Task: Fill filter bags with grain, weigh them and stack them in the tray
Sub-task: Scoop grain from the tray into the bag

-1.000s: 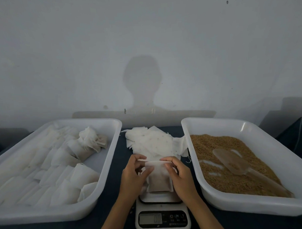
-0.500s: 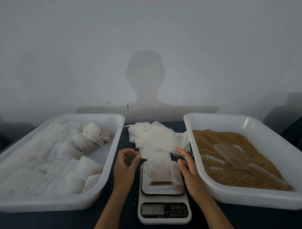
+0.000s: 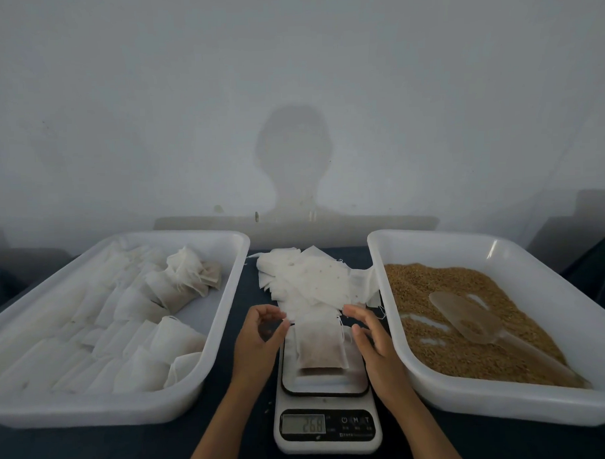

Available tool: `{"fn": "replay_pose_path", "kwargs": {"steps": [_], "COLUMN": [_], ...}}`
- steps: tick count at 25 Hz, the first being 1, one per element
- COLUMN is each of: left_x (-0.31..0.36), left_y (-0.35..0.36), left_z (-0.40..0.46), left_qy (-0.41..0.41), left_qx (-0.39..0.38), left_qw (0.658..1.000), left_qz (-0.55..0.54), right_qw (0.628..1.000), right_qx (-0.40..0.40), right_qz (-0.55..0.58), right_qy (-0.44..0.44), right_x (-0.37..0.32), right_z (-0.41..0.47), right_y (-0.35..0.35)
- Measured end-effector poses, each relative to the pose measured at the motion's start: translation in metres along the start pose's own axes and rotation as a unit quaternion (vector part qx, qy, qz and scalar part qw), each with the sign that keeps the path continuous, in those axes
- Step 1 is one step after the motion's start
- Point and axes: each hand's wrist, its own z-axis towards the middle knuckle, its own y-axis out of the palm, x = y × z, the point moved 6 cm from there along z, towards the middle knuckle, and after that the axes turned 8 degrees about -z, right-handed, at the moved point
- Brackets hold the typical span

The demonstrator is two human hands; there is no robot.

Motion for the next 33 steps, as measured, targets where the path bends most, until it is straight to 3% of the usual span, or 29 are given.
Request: {"fn": "replay_pose_path", "kwargs": {"steps": [6,10,19,25,33], "left_x": [-0.008,-0.004,0.064,0.117,0.123], "left_y": [0.028,0.033,0.034,-0.002,-0.113], "left_z": [0.011,0.020,0.017,0.036,0.096], "left_qy": [-0.097,-0.110,0.050,0.093,0.037], "left_qx": [-0.121,-0.142,-0.150,-0.084,0.090], "left_qw": [0.982,0.968,0.954,0.946,0.943], "left_qz": [0.111,0.174,0.254,0.298,0.317], "right_qw": [0.999,0.998,0.999,0.993,0.963], "right_qx": [-0.005,-0.015,-0.019,-0.093,-0.258], "right_qz": [-0.031,-0.062,0.003,0.049,-0.049], "right_qy": [-0.010,0.029,-0.037,-0.052,-0.056], "right_x": [-0.002,0.000,-0.053,-0.101,-0.148], "right_z": [0.010,0.014,0.015,0.034,0.068], "right_y": [0.005,0.008,0.007,0.038,0.136]}}
